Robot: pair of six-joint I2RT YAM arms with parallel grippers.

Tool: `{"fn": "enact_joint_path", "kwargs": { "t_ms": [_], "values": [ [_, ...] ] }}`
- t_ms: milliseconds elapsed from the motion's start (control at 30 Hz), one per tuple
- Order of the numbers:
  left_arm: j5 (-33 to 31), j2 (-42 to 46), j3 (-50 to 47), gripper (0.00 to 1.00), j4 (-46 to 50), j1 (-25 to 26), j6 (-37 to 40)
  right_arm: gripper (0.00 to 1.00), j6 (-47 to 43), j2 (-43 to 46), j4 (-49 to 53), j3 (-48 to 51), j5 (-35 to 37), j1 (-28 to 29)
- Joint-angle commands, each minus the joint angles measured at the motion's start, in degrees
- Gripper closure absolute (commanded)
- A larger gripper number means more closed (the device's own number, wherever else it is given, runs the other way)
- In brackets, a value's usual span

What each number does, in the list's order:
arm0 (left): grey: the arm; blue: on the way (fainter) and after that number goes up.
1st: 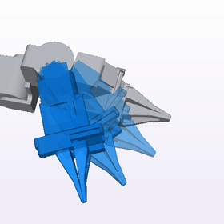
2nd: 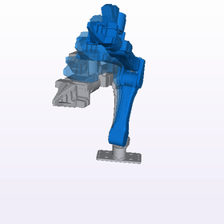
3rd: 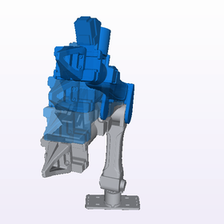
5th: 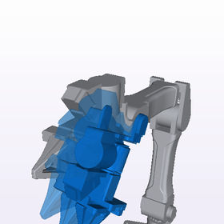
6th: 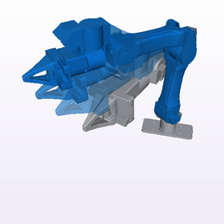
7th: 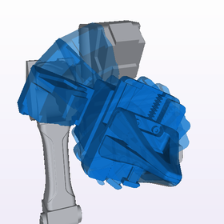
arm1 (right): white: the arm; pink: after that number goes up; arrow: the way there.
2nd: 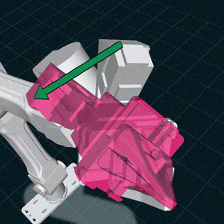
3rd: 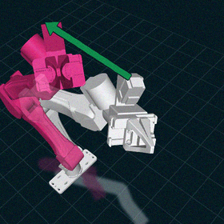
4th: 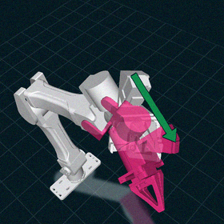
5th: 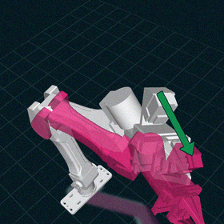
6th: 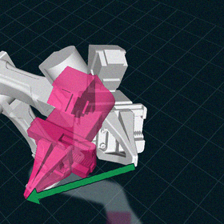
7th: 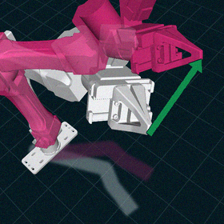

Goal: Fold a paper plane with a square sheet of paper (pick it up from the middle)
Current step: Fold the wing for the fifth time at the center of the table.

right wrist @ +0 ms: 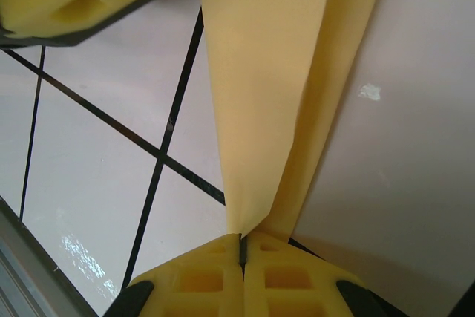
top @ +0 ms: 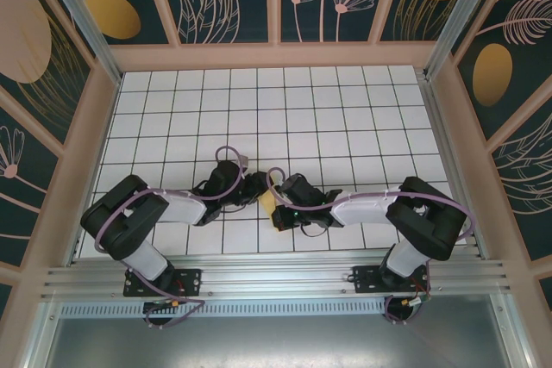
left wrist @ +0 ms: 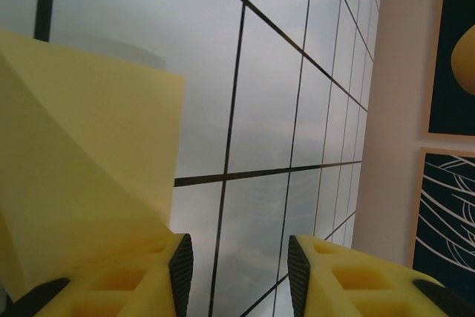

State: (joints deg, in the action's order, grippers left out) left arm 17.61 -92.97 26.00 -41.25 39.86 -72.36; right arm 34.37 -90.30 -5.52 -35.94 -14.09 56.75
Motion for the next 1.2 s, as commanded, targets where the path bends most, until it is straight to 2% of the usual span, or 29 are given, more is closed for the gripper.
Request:
{"fn": "enact_joint_path", "kwargs": {
  "t_ms": [0, 133, 233, 467, 533, 600, 700, 767, 967, 1167],
  "values": [
    [0.13, -2.15, -1.46, 0.6, -4.98, 0.07, -0.74, 0.98, -0.44, -0.62, 0.43, 0.79, -0.76, -0.58],
    [-1.07, -4.61, -2.59, 0.61, -7.09, 0.04, -0.15, 0.94, 0.15, 0.28, 0.66, 0.88, -1.03, -0.74],
    [-1.01, -7.34, -2.74, 0.62, -7.92, 0.09, 0.03, 0.88, 1.4, 2.07, 1.75, 0.7, -0.82, -1.13],
    [-0.82, -8.24, -4.2, 0.63, -9.81, 0.07, -0.35, 0.76, 5.51, 13.07, 5.28, 0.94, 3.7, -2.05],
    [-0.82, -8.15, -3.95, 0.63, -9.49, 0.04, -0.1, 0.78, 6.26, 14.62, 2.6, 1.63, 0.79, -2.51],
    [-0.74, -8.02, -3.38, 0.63, -8.5, 0.05, 0.36, 0.83, 7.37, 14.08, -1.08, 2.01, -2.38, -2.6],
    [-0.76, -7.85, -2.97, 0.63, -7.71, 0.05, 0.58, 0.93, 9.04, 10.45, -5.77, 1.71, -6.22, -2.52],
    [-0.79, -7.75, -2.84, 0.63, -7.21, 0.03, 0.86, 0.96, 11.08, 7.94, -7.67, 1.75, -6.47, -2.99],
    [-0.73, -7.78, -2.71, 0.63, -6.34, -0.03, 1.29, 0.98, 14.26, 2.52, -14.76, 3.8, -11.47, -6.22],
    [-0.65, -7.95, -2.54, 0.63, -5.94, 0.11, 1.57, 0.98, 14.84, -1.06, -17.56, 5.75, -14.91, -7.71]
  ]
}}
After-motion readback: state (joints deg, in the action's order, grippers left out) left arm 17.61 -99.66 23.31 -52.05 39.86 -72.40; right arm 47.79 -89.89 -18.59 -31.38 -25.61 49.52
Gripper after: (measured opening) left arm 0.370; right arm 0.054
